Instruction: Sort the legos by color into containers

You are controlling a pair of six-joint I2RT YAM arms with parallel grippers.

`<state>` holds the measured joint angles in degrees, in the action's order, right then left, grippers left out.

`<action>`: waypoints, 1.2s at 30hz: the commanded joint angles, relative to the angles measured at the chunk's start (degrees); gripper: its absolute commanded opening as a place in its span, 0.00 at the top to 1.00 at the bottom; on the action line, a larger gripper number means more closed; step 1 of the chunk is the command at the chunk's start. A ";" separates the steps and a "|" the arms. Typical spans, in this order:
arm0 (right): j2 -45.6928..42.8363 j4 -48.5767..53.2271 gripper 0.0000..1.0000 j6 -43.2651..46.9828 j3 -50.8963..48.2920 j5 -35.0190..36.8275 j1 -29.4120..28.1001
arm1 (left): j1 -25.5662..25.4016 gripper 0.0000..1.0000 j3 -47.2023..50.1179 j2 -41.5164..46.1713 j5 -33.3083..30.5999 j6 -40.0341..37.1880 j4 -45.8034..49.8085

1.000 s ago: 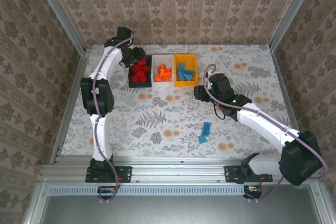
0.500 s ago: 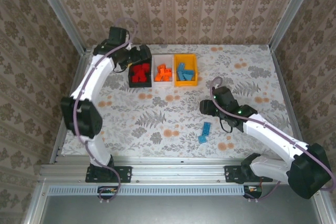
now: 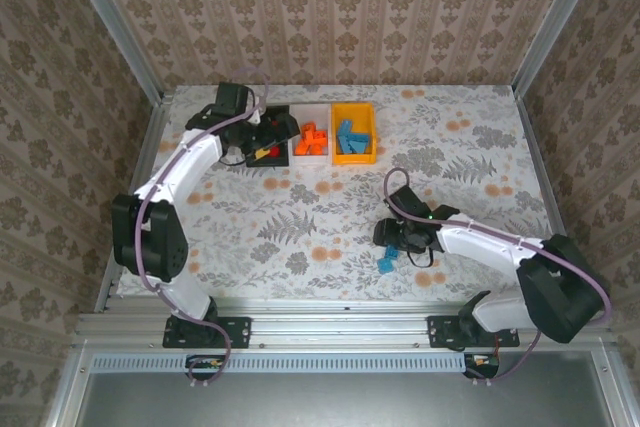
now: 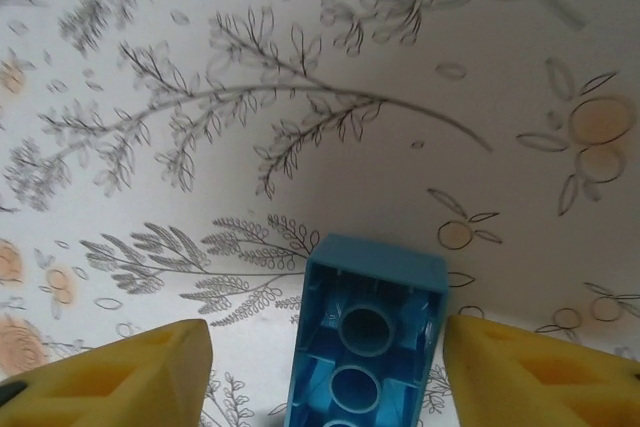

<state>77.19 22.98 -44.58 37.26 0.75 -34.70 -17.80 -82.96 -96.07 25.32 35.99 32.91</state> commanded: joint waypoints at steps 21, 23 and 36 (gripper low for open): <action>31.55 6.82 0.70 19.17 50.17 18.07 1.14 | 8.25 0.01 3.86 3.08 7.10 8.66 -7.34; 37.91 9.24 0.70 21.59 59.38 20.11 2.74 | 9.73 0.01 4.15 2.32 7.82 9.24 -7.85; 42.51 14.32 0.33 28.32 77.60 24.52 3.10 | 11.14 0.01 3.70 4.15 8.47 8.92 -8.33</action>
<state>130.23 38.74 -19.16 117.38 22.79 -29.26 -7.03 -78.72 -93.69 32.67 44.93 25.23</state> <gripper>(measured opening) 0.668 0.990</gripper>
